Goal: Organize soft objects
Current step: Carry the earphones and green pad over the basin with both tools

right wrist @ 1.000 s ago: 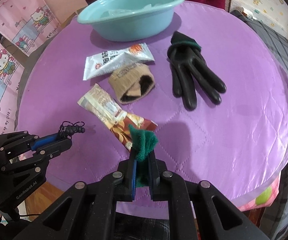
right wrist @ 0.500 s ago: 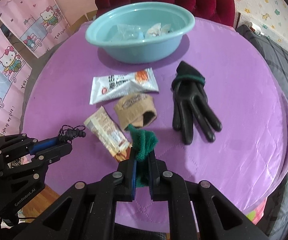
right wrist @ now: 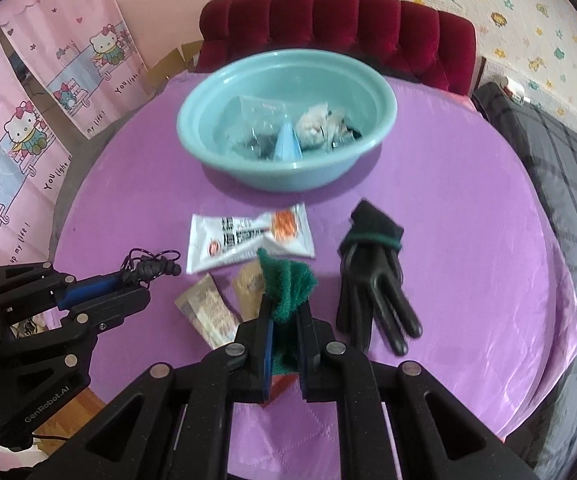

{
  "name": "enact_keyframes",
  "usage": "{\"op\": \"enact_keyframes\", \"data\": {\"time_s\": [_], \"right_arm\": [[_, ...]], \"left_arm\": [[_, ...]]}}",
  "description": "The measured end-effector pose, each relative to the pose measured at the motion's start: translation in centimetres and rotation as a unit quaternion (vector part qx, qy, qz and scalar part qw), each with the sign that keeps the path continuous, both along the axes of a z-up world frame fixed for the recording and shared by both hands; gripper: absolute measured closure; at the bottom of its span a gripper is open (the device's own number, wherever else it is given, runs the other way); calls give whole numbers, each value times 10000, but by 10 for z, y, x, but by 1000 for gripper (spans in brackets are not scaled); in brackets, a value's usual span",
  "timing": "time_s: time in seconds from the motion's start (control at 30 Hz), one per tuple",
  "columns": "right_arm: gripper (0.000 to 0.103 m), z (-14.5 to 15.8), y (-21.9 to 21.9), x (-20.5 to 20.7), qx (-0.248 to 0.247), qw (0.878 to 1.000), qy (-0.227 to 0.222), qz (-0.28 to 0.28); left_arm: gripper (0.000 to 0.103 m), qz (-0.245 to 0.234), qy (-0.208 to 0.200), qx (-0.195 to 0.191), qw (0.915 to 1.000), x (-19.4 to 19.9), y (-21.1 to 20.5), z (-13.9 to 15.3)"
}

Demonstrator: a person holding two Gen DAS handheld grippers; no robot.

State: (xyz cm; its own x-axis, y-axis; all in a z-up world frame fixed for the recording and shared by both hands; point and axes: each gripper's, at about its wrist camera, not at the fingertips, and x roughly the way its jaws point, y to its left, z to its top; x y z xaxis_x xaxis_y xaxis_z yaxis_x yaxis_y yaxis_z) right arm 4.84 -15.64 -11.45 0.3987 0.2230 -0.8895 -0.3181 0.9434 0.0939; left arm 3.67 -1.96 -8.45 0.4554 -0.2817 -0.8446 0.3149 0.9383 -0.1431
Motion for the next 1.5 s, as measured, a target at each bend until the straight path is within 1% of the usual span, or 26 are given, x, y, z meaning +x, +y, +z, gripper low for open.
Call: {"op": "enact_keyframes", "data": {"time_s": [0.27, 0.67, 0.83, 1.17, 1.5], "right_arm": [[95, 23, 10, 31, -21, 9996, -218, 179], [94, 40, 18, 80, 41, 9991, -344, 227], [94, 41, 18, 103, 84, 9991, -324, 241], [94, 38, 26, 156, 202, 9992, -232, 246], [92, 24, 36, 202, 291, 9993, -146, 206]], "left_arm": [[91, -52, -170, 36, 9998, 27, 2, 16], [91, -75, -298, 66, 9995, 77, 7, 25], [91, -59, -299, 58, 9995, 98, 10, 25], [91, 18, -237, 87, 9997, 146, 17, 16], [91, 107, -192, 100, 9997, 184, 22, 5]]}}
